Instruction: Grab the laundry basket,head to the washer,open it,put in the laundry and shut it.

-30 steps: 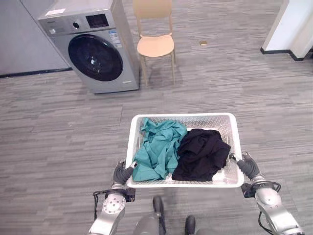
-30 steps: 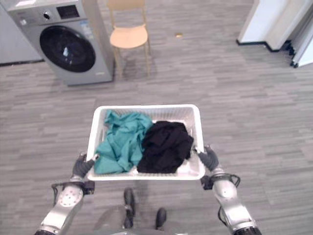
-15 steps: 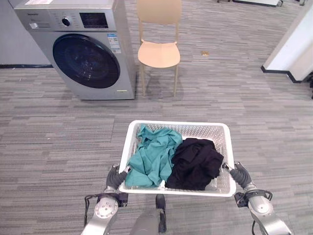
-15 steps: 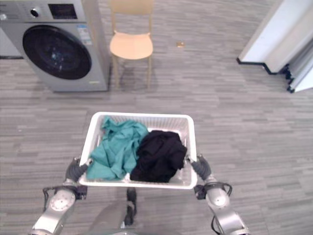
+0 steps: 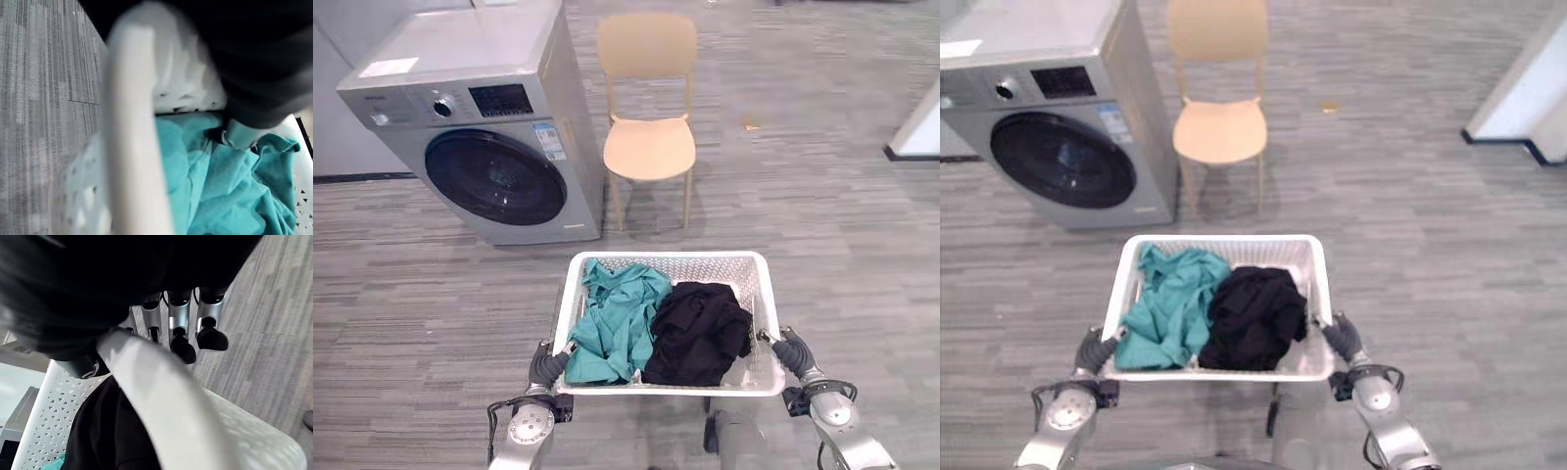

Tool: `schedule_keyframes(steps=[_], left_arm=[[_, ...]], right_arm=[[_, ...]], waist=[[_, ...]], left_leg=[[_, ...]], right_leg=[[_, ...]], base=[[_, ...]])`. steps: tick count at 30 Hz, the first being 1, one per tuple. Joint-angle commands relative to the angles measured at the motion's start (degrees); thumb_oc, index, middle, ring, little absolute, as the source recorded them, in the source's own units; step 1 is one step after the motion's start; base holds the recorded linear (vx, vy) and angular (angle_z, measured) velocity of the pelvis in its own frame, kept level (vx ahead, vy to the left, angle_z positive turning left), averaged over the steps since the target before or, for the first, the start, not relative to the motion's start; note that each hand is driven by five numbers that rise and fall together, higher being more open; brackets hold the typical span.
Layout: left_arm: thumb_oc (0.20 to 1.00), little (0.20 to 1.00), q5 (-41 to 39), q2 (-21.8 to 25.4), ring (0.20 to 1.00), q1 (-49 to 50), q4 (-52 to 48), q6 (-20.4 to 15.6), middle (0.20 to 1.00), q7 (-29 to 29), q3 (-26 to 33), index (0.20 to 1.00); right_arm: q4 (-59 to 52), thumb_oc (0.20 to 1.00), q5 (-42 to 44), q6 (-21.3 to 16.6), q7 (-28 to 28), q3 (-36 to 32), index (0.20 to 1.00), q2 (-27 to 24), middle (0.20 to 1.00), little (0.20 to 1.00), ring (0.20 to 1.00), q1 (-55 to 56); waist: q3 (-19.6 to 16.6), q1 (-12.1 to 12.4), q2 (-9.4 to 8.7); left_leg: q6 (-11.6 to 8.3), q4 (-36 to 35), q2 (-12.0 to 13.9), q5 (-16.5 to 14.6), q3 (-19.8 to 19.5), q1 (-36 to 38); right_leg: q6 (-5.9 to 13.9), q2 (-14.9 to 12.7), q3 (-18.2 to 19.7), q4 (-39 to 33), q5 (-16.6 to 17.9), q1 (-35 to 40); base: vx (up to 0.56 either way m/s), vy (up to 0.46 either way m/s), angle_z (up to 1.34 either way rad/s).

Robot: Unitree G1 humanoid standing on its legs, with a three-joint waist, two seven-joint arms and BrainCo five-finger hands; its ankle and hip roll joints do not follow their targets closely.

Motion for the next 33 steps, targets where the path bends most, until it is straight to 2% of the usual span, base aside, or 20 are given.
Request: schedule_keyframes(steps=[1,2,3,5,6,7,8,10,11,12,13,17,20,23,24,27,28,29,31,33], left_arm=[[0.200,0.200,-4.2,1.7,0.200,-2.7,-7.9,-5.6,0.200,-1.1,1.3,0.200],[0.200,0.200,-4.2,1.7,0.200,-2.7,-8.0,-5.5,0.200,-1.0,1.3,0.200],[0.200,0.200,-4.5,1.7,0.200,-2.6,-8.1,-5.4,0.200,-1.3,1.3,0.200],[0.200,0.200,-4.6,1.4,0.200,-2.8,-8.0,-5.2,0.200,-1.4,1.1,0.200],[0.200,0.200,-4.6,1.4,0.200,-2.8,-8.0,-5.2,0.200,-1.4,1.1,0.200],[0.200,0.200,-4.2,1.3,0.200,-2.7,-8.0,-4.9,0.200,-1.6,0.8,0.200],[0.200,0.200,-4.1,1.3,0.200,-2.7,-8.0,-4.8,0.200,-1.7,0.7,0.200],[0.200,0.200,-3.8,1.4,0.200,-2.5,-8.0,-4.5,0.200,-1.8,0.6,0.200],[0.200,0.200,-3.5,1.4,0.200,-2.3,-8.0,-4.4,0.200,-1.8,0.5,0.200],[0.200,0.200,-3.5,1.5,0.200,-2.3,-8.0,-4.4,0.200,-1.8,0.5,0.200],[0.200,0.200,-3.2,1.4,0.200,-1.9,-8.0,-4.2,0.200,-1.6,0.6,0.200],[0.200,0.200,-2.6,1.8,0.200,-1.4,-8.5,-4.2,0.200,-1.9,0.9,0.200],[0.200,0.200,-2.1,2.2,0.200,-0.9,-9.1,-4.3,0.200,-2.2,1.2,0.200],[0.200,0.200,-2.2,3.3,0.200,-1.5,-8.9,-4.6,0.200,-2.4,0.7,0.200],[0.200,0.200,-2.0,3.8,0.200,-1.5,-9.1,-4.5,0.200,-2.2,0.7,0.200],[0.200,0.200,-1.9,5.6,0.200,-2.7,-9.5,-4.8,0.200,-1.9,1.0,0.200],[0.200,0.200,-1.9,6.0,0.200,-3.1,-9.6,-4.9,0.200,-1.8,0.9,0.200],[0.200,0.200,-1.8,6.3,0.200,-3.4,-9.8,-5.0,0.200,-1.7,0.6,0.200],[0.200,0.200,-1.8,6.2,0.200,-3.4,-9.9,-5.0,0.200,-1.7,0.7,0.200],[0.200,0.200,-1.8,6.0,0.200,-3.5,-9.6,-5.0,0.200,-1.4,1.2,0.200]], right_arm=[[-7.9,0.200,4.3,-7.4,0.2,-5.3,0.200,0.2,0.200,0.200,0.200,-4.6],[-7.9,0.200,4.6,-7.2,0.0,-5.6,0.200,0.0,0.200,0.200,0.200,-4.5],[-7.8,0.200,4.8,-6.9,-0.2,-5.8,0.200,-0.2,0.200,0.200,0.200,-4.3],[-7.6,0.200,5.0,-6.8,-0.5,-5.9,0.200,-0.5,0.200,0.200,0.200,-4.2],[-7.6,0.200,5.0,-6.8,-0.5,-6.0,0.200,-0.5,0.200,0.200,0.200,-4.2],[-7.5,0.200,5.0,-6.7,-0.4,-6.2,0.200,-0.8,0.200,0.200,0.200,-3.7],[-7.4,0.200,5.0,-6.6,-0.5,-6.4,0.200,-1.0,0.200,0.200,0.200,-3.5],[-7.1,0.200,5.2,-6.5,-0.7,-6.5,0.200,-0.8,0.200,0.200,0.200,-3.3],[-6.8,0.200,5.2,-6.5,-0.9,-6.4,0.200,-0.7,0.200,0.200,0.200,-3.2],[-6.8,0.200,5.2,-6.5,-0.9,-6.4,0.200,-0.7,0.200,0.200,0.200,-3.2],[-6.2,0.200,5.0,-6.6,-1.1,-6.1,0.200,-0.5,0.200,0.200,0.200,-3.1],[-5.8,0.200,4.7,-6.6,-1.2,-5.9,0.200,-0.1,0.200,0.200,0.200,-3.2],[-5.7,0.200,3.9,-6.6,-0.6,-5.3,0.200,0.4,0.200,0.200,0.200,-3.6],[-5.8,0.200,3.3,-6.5,-0.2,-4.6,0.200,1.2,0.200,0.200,0.200,-3.9],[-6.0,0.200,3.3,-6.6,0.0,-4.5,0.200,1.6,0.200,0.200,0.200,-3.9],[-6.5,0.200,2.6,-7.0,0.4,-3.6,0.200,1.9,0.200,0.200,0.200,-4.9],[-6.7,0.200,2.4,-7.0,0.5,-3.5,0.200,2.1,0.200,0.200,0.200,-5.1],[-6.9,0.200,2.2,-7.2,0.5,-3.3,0.200,2.1,0.200,0.200,0.200,-5.1],[-7.1,0.200,2.2,-7.1,0.7,-3.4,0.200,2.0,0.200,0.200,0.200,-5.1],[-6.7,0.200,2.2,-6.9,0.5,-3.0,0.200,1.6,0.200,0.200,0.200,-6.1]], waist=[[-1.1,0.6,-1.42],[-1.1,0.5,-1.95],[-1.1,0.7,-2.21],[-0.7,1.7,-2.57],[-0.6,1.6,-2.55],[-0.4,2.4,-3.04],[-0.2,2.8,-3.14],[0.0,3.5,-2.88],[0.2,4.0,-2.56],[0.2,4.0,-2.61],[0.4,5.0,-2.13],[0.3,6.3,-2.31],[-1.1,7.1,-2.44],[-2.4,7.8,-3.82],[-2.4,7.8,-4.47],[-2.5,7.9,-4.83],[-2.2,7.7,-4.86],[-1.6,7.0,-4.87],[-1.5,6.6,-4.44],[-0.7,5.6,-3.74]], left_leg=[[-6.32,16.2,12.1,6.8,2.9,-10.3],[-6.01,18.5,13.0,8.9,4.2,-11.9],[-5.63,19.7,13.5,9.2,5.3,-13.0],[-4.68,19.9,12.2,6.5,5.5,-16.4],[-4.65,19.9,12.2,6.4,5.5,-16.4],[-3.84,16.8,10.5,4.2,5.7,-19.3],[-3.71,14.4,9.9,4.2,6.0,-21.0],[-4.21,8.4,8.9,7.1,5.5,-22.9],[-4.75,4.9,8.4,9.8,4.9,-23.7],[-4.76,4.6,8.3,9.9,4.9,-23.5],[-5.36,0.4,8.0,13.6,3.2,-26.3],[-5.64,-5.0,8.0,16.1,4.5,-28.9],[-4.67,-4.8,7.9,17.3,4.1,-27.2],[-3.23,-0.9,6.7,15.1,3.9,-27.6],[-2.52,0.1,5.9,14.0,4.1,-27.1],[-0.75,0.8,4.9,11.5,4.6,-26.5],[-0.22,0.8,4.5,10.8,4.7,-26.0],[0.12,0.4,3.9,10.2,4.1,-24.9],[0.26,-0.1,3.8,10.0,3.7,-24.4],[0.23,-1.9,3.7,8.8,3.9,-21.6]], right_leg=[[5.64,-0.8,-2.7,1.3,-10.1,4.5],[4.81,-0.6,-3.2,0.8,-11.0,5.7],[4.28,-0.3,-3.8,0.3,-11.7,7.0],[3.84,0.3,-3.6,-0.8,-13.3,9.6],[3.86,0.3,-3.7,-0.8,-13.3,9.6],[4.03,0.4,-3.8,-1.6,-14.7,11.6],[4.11,0.5,-3.8,-2.0,-15.1,12.6],[4.16,1.6,-3.5,-2.4,-16.2,14.6],[4.14,2.3,-3.4,-2.4,-16.9,15.6],[4.15,2.2,-3.4,-2.4,-17.0,15.7],[3.83,3.7,-2.8,-2.4,-18.2,17.7],[3.93,4.3,-1.5,-1.5,-21.1,21.6],[4.63,4.0,0.3,0.2,-23.1,24.1],[6.19,1.8,1.5,2.2,-22.8,24.7],[6.74,0.8,2.1,5.1,-22.1,23.8],[8.78,-0.5,3.6,12.8,-17.9,18.4],[8.94,-0.5,4.1,14.6,-16.5,16.4],[8.07,0.8,5.6,16.1,-16.6,13.8],[7.79,2.0,6.3,14.9,-17.1,11.9],[6.82,2.5,3.3,9.5,-17.8,9.1]], base=[[0.28,-0.278,0.23],[0.29,-0.251,0.00],[0.28,-0.190,-0.12],[0.26,-0.120,-0.03],[0.31,-0.090,-0.02],[0.30,-0.061,-0.31],[0.39,-0.060,-0.32],[0.29,0.004,-0.17],[0.20,0.012,-0.22],[0.33,0.042,-0.33],[0.33,0.044,-0.32],[0.37,0.096,-0.15],[0.46,0.207,-0.36],[0.39,0.212,-0.24],[0.28,0.203,-0.17],[0.20,0.180,-0.01],[0.17,0.148,0.02],[0.11,0.094,-0.03],[0.14,0.081,0.08],[0.19,0.057,0.18]])
